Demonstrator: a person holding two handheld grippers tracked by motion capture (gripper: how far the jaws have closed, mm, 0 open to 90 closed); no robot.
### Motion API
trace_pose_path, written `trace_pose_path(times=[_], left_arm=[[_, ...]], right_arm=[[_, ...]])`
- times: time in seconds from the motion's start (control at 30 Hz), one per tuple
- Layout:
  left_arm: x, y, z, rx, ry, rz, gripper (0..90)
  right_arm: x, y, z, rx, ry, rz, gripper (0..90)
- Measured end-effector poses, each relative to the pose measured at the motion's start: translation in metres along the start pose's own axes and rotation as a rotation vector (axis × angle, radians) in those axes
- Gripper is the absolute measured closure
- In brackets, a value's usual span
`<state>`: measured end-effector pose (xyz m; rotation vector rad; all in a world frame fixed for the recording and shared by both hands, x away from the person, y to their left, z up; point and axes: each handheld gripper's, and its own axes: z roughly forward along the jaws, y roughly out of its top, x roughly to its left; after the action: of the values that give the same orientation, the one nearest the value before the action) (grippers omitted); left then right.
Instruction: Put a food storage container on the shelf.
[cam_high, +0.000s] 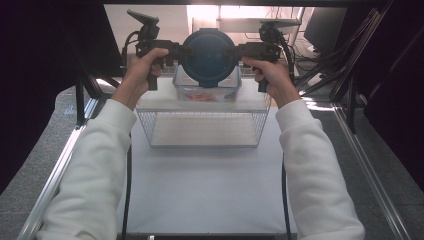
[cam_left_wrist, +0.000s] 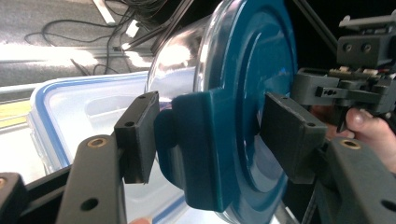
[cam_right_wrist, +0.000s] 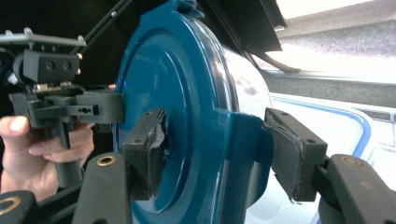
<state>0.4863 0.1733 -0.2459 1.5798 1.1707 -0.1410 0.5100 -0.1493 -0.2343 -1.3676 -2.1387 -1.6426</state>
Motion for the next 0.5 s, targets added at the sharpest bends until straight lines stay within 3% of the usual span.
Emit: trace_pose_path(times=[0.1, 0.27, 0.5], left_arm=[[0.006, 0.002, 0.004, -0.007, -0.007, -0.021, 37.6], [0.017, 0.003, 0.015, 0.003, -0.006, -0.087, 34.0], [0.026, 0.002, 0.021, -0.028, -0.025, -0.117, 32.3]], right_arm=[[-0.006, 0.001, 0.004, -0.008, 0.007, 0.041, 40.5], [-0.021, 0.003, 0.013, 0.006, 0.02, 0.163, 40.4], [-0.028, 0.002, 0.017, -0.017, 0.011, 0.209, 40.5]])
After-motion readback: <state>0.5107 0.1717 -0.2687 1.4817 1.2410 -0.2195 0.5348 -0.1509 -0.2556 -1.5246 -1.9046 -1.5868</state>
